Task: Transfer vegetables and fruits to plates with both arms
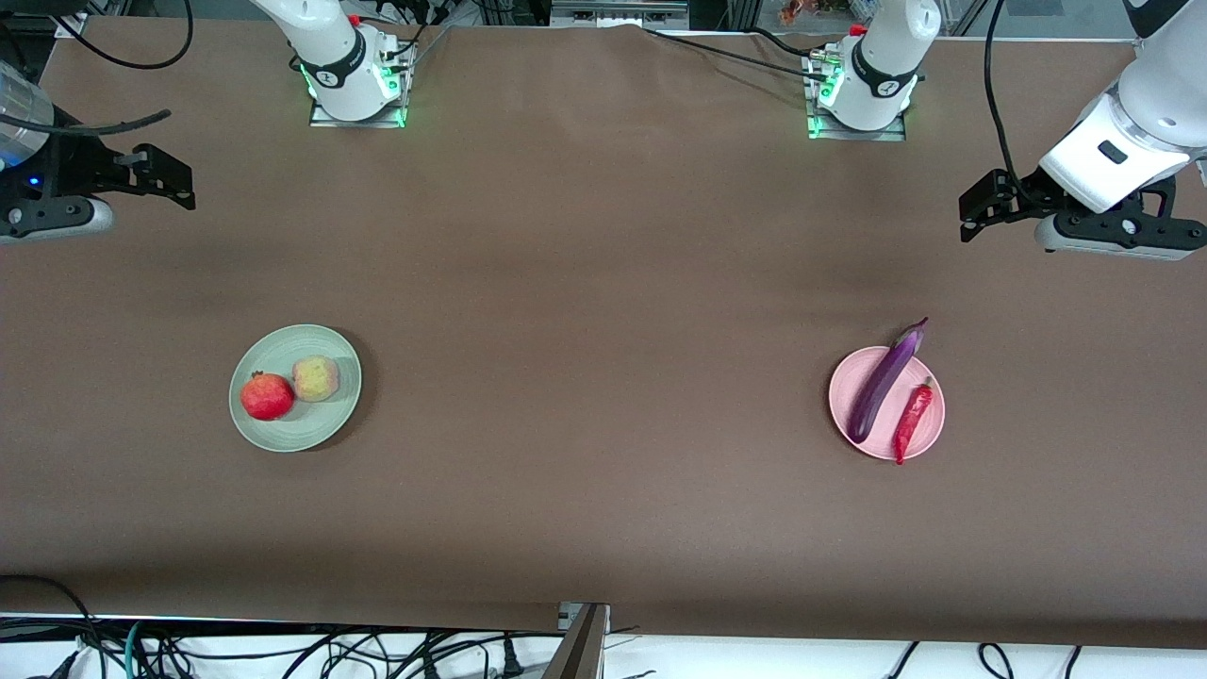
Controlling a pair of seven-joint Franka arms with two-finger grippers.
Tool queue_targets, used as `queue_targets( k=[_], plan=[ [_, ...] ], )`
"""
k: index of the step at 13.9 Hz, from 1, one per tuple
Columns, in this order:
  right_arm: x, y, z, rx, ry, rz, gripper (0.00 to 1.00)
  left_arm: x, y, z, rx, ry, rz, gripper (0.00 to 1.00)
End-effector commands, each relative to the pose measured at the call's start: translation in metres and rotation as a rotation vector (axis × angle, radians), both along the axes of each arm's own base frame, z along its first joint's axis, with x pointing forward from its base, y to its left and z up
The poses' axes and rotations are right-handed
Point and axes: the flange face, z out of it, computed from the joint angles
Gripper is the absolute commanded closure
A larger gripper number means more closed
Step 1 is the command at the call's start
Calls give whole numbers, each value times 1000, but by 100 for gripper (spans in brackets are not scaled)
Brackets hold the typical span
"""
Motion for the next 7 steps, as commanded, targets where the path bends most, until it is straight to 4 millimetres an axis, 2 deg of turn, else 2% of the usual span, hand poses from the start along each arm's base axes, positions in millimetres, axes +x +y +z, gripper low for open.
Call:
queue_targets(
  k=[1,7],
  plan=[
    [9,-2,1,-9,-12,-4,0,1,2,3,26,-10,-1,0],
    [15,-2,4,-13,-20,8,0,1,2,3,26,-10,-1,0]
  ],
)
